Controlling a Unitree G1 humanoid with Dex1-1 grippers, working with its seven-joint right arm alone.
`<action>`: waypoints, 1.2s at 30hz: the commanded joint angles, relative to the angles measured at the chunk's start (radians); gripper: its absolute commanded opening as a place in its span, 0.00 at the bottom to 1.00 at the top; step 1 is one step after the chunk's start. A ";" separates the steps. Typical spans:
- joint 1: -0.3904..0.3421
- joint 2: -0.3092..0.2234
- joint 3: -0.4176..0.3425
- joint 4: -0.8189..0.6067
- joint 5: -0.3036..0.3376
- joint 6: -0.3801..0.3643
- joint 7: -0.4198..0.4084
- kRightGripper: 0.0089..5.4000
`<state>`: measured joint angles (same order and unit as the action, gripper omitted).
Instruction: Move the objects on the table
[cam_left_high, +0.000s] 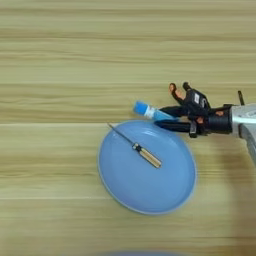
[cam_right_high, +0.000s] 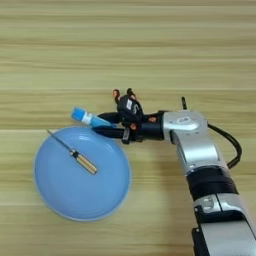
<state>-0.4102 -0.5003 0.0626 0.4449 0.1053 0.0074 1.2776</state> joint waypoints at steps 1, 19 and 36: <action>-0.038 -0.040 -0.013 -0.071 0.029 -0.031 -0.001 0.26; -0.018 -0.049 -0.005 -0.096 0.033 -0.023 0.035 0.26; -0.016 -0.064 0.011 -0.085 0.023 -0.009 0.045 0.26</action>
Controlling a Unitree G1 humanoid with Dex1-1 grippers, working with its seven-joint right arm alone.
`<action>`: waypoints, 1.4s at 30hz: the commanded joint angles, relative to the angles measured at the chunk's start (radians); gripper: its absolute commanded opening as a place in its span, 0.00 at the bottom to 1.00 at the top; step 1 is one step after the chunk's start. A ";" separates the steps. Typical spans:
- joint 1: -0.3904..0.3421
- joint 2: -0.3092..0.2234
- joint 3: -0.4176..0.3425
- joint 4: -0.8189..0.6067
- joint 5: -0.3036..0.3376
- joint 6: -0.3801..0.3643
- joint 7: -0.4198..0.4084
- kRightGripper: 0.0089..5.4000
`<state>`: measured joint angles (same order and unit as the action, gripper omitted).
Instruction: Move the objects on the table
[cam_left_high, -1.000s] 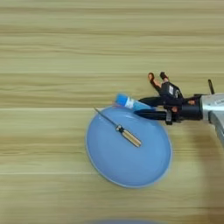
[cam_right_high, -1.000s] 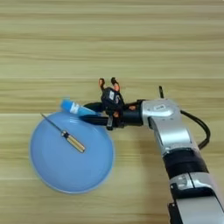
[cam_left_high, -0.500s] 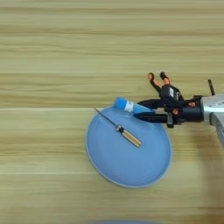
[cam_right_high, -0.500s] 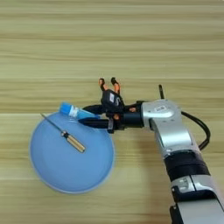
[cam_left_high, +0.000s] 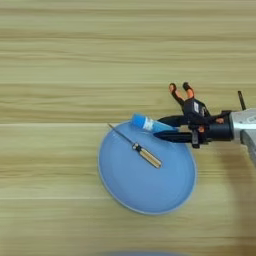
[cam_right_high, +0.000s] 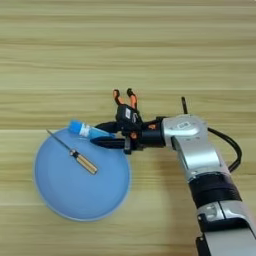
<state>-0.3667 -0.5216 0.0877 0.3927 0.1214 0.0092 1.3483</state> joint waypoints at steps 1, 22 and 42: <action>-0.059 -0.044 -0.012 -0.032 0.006 -0.010 -0.025 0.26; -0.055 -0.045 0.043 0.010 -0.041 -0.015 -0.041 0.35; -0.141 -0.009 -0.044 0.074 0.016 0.005 -0.128 0.75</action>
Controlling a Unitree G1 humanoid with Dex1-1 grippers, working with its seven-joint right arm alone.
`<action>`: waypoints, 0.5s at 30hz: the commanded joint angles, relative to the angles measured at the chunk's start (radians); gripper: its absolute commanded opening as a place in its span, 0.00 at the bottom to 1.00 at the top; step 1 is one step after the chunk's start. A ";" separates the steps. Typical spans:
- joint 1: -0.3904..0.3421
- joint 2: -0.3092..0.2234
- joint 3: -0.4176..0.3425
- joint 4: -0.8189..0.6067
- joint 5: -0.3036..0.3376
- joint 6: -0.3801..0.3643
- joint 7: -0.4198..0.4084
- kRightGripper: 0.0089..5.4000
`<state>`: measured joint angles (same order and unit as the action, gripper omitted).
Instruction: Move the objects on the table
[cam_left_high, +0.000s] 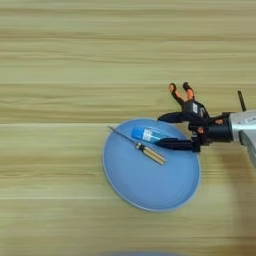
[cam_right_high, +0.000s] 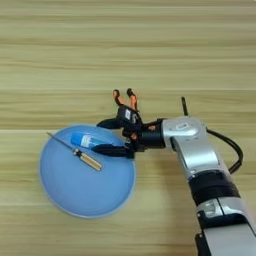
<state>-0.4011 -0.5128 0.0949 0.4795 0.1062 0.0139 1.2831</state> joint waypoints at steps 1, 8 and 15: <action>-0.116 -0.015 -0.057 -0.002 0.031 0.002 -0.073 0.77; -0.145 -0.013 -0.084 0.016 0.053 0.021 -0.093 0.92; -0.188 -0.010 -0.106 0.074 0.050 0.040 -0.141 1.00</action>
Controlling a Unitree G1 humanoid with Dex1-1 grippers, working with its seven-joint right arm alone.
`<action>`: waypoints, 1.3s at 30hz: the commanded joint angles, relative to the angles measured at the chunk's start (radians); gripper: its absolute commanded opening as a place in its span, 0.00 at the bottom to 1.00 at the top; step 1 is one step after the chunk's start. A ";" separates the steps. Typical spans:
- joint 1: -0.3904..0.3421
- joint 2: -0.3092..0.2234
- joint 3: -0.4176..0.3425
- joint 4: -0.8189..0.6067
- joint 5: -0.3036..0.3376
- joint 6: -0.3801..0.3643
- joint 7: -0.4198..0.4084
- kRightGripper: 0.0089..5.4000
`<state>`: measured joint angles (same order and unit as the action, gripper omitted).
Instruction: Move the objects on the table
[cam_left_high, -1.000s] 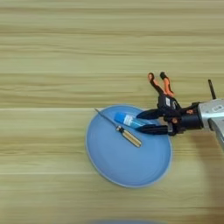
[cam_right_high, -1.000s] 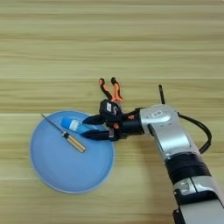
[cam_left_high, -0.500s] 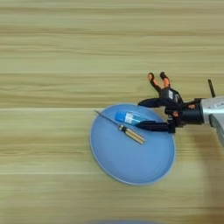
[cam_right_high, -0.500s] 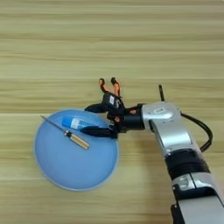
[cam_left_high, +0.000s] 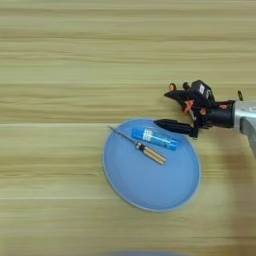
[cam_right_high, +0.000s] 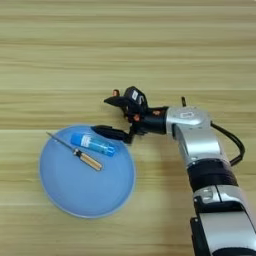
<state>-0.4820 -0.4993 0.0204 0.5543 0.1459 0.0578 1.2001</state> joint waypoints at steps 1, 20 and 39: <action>-0.115 -0.021 -0.033 0.013 0.006 0.000 -0.069 1.00; -0.296 0.004 -0.078 0.295 -0.040 0.009 -0.345 1.00; -0.365 0.033 -0.065 0.526 -0.132 0.000 -0.506 1.00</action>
<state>-0.7435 -0.4466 -0.0334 1.0926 0.0174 0.0775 0.7375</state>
